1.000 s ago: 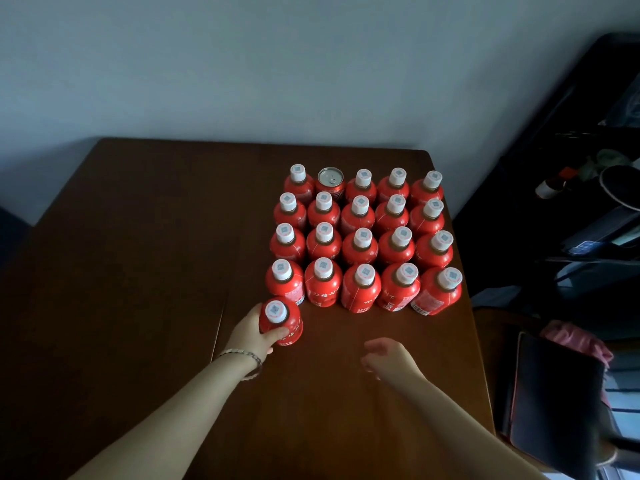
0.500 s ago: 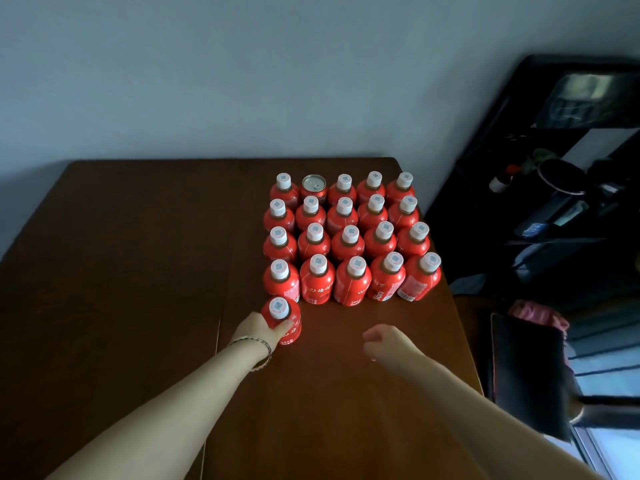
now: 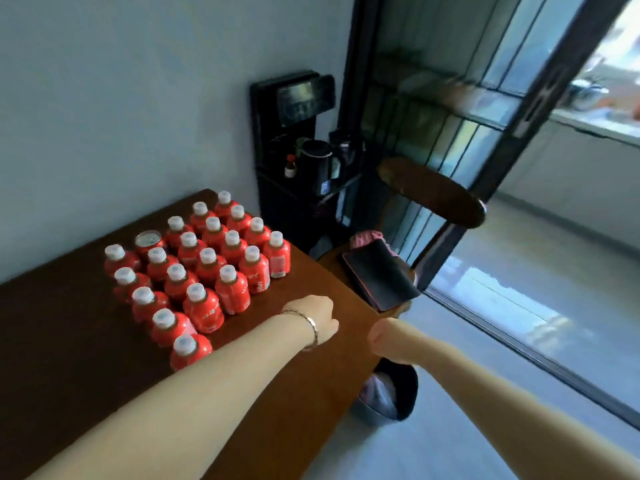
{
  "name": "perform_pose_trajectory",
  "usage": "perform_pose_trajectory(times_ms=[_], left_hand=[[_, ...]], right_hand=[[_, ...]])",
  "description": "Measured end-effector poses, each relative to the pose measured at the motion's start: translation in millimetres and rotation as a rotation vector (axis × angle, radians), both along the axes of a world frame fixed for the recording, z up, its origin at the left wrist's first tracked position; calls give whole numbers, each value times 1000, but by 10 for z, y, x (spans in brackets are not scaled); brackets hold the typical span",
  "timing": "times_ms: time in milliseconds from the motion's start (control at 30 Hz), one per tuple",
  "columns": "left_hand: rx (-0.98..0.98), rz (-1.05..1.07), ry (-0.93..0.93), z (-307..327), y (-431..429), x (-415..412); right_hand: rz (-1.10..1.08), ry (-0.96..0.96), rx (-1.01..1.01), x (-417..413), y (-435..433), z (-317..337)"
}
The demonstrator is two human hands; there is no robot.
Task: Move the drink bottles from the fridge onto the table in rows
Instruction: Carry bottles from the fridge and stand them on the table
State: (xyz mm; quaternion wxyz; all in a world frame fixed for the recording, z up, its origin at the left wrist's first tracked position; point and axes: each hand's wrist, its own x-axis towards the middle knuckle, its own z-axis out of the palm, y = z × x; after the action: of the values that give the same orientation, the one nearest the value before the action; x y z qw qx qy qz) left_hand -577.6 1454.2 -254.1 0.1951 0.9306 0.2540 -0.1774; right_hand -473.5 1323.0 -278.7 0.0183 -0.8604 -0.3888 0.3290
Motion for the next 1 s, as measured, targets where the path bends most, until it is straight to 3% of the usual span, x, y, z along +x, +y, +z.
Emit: perform_pose_trajectory(times_ms=[267,500,767,1000], left_hand=[[112,-566,-178,619,-1979,1439],[257,-959,-368,1086,-4622,2209],[199,-1253,-505,1482,-7604,2667],[128,-1473,-593,1868,-9525,2966]], right_hand=[[-623,-280,172,611,-2329,709],[-930,-413,55,805,-4916,1239],[-1268,-490,-58,742,-7686,1768],[-1560,-567,-170,760,-9491,2095]])
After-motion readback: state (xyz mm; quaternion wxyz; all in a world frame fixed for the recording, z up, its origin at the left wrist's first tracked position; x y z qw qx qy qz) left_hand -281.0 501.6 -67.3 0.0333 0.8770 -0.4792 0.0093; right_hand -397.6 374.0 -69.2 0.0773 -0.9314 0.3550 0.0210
